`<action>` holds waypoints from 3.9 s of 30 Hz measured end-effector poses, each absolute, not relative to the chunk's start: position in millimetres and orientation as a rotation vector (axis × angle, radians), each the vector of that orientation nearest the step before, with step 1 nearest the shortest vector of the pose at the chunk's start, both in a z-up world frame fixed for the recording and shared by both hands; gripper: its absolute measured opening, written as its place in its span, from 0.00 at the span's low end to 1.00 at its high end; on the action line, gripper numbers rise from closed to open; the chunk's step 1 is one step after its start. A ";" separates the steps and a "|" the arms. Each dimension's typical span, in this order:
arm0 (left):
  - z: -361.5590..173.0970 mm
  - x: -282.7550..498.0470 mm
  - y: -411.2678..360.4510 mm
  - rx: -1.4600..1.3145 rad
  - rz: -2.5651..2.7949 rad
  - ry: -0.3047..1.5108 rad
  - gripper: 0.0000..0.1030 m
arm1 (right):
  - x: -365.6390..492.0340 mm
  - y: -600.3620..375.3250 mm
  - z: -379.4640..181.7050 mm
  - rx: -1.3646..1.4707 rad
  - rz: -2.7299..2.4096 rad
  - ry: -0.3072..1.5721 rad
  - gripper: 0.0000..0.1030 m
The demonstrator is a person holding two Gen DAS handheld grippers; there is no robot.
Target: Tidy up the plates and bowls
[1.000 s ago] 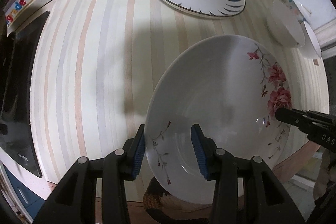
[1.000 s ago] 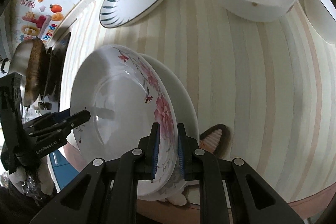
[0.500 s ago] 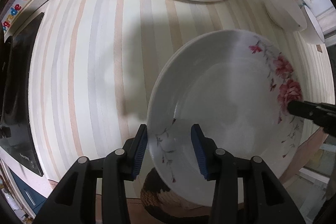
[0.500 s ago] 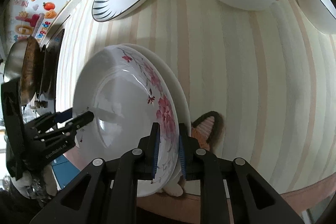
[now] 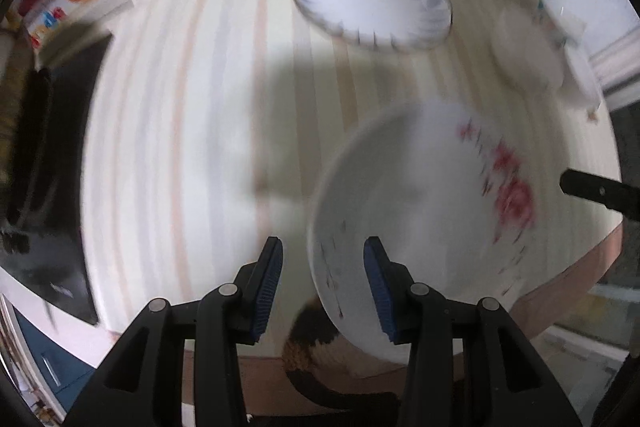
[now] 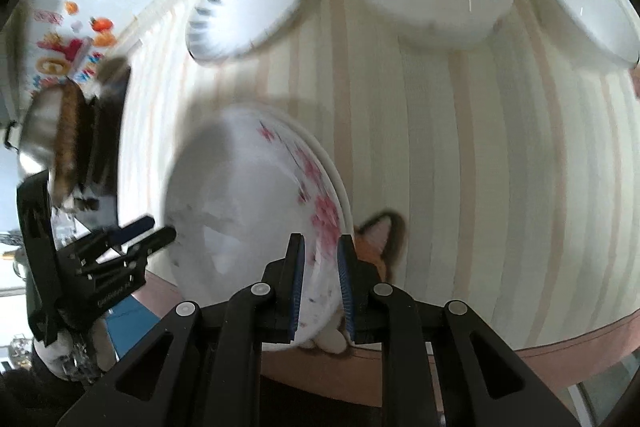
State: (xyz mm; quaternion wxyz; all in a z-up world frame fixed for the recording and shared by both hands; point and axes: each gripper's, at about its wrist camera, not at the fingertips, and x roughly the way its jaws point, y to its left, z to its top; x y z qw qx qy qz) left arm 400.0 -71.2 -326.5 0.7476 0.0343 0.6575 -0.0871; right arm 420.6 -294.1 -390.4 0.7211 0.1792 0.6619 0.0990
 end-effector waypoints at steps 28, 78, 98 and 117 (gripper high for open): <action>-407.1 617.4 -75.4 -0.071 -0.226 1.483 0.28 | 671.5 -279.1 -438.2 0.293 0.125 1.436 0.10; -360.4 376.3 -72.5 0.025 -0.207 1.460 0.28 | 389.8 -262.6 -417.3 0.319 0.266 1.438 0.10; -376.2 382.9 -88.2 0.087 -0.196 1.462 0.29 | 380.6 -276.9 -424.1 0.317 0.225 1.451 0.10; -379.5 363.7 -96.7 0.115 -0.124 1.445 0.29 | 379.4 -284.6 -407.9 0.309 0.183 1.438 0.15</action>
